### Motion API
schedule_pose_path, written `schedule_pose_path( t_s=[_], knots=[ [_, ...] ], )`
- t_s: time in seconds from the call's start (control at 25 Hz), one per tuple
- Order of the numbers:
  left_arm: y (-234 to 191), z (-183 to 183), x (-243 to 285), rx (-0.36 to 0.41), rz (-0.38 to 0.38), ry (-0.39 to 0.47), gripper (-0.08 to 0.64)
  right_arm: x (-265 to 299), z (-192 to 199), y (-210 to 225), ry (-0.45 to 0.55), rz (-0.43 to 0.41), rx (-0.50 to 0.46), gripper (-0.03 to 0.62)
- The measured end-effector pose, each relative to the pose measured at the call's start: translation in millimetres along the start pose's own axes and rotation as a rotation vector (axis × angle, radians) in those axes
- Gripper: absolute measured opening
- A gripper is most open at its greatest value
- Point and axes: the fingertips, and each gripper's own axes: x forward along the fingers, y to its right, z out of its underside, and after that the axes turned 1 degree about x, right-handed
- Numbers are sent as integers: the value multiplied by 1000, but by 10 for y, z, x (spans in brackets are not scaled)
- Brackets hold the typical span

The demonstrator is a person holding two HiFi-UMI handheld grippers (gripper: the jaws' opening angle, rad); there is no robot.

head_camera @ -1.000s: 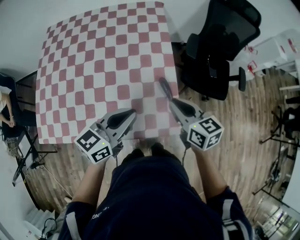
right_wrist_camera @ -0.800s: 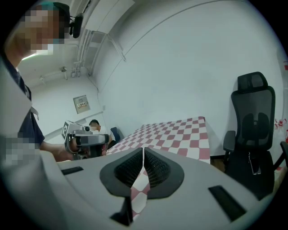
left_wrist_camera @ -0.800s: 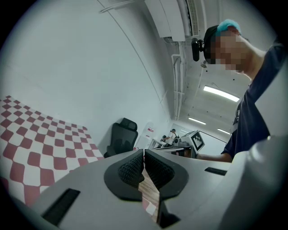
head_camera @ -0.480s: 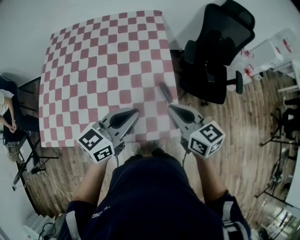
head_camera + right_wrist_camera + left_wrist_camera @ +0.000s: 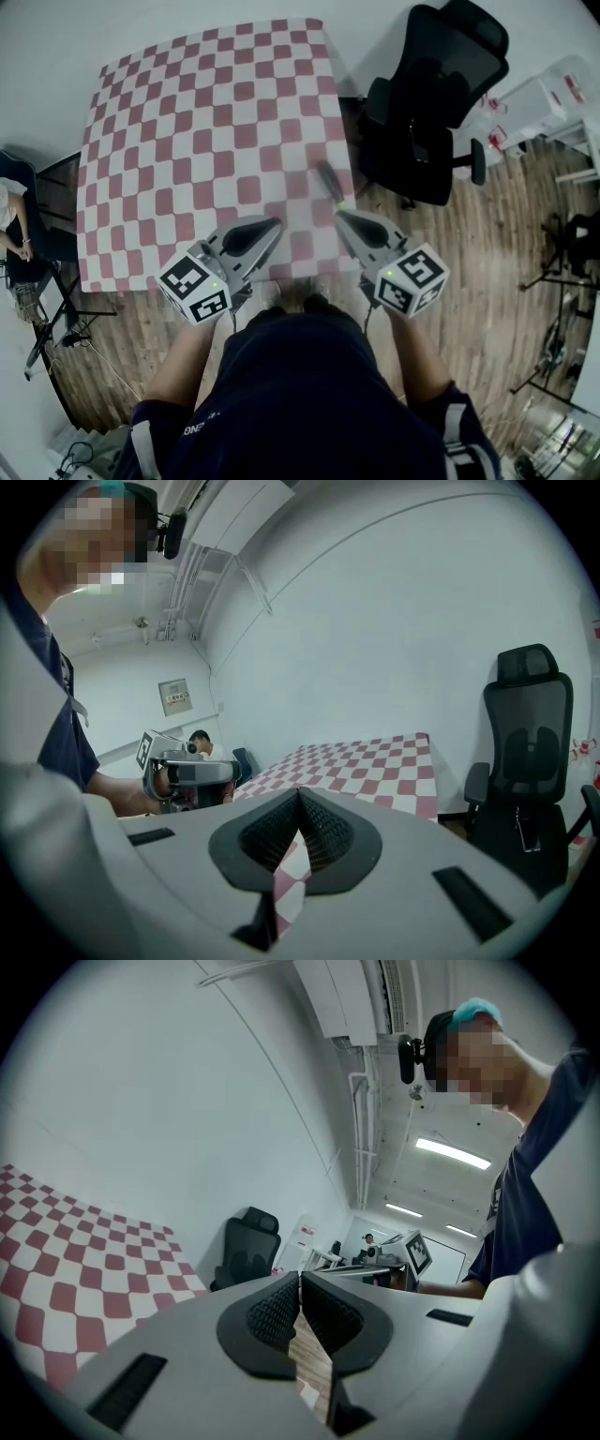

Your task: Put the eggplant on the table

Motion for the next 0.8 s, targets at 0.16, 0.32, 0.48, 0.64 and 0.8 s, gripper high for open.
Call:
schedule_pose_path(
  t_s=[0.16,0.32,0.48,0.64,0.8],
  knots=[
    [11,16,-6,-3,-3,-2,32,-4,36,17,-8,-1,6,17],
    [18,31,-30,-5,-7,-2,32,2,67,12,-18,-2,8,17],
    [24,36,-43,-5,-10,0,32,12,82,2,-25,-5,6,17],
    [29,49,-43,-7,-11,-1,32,15,108,7,-31,-10,12,17],
    [13,56,-32,-9,-10,-1,32,37,140,26,-41,-11,17,17]
  ],
)
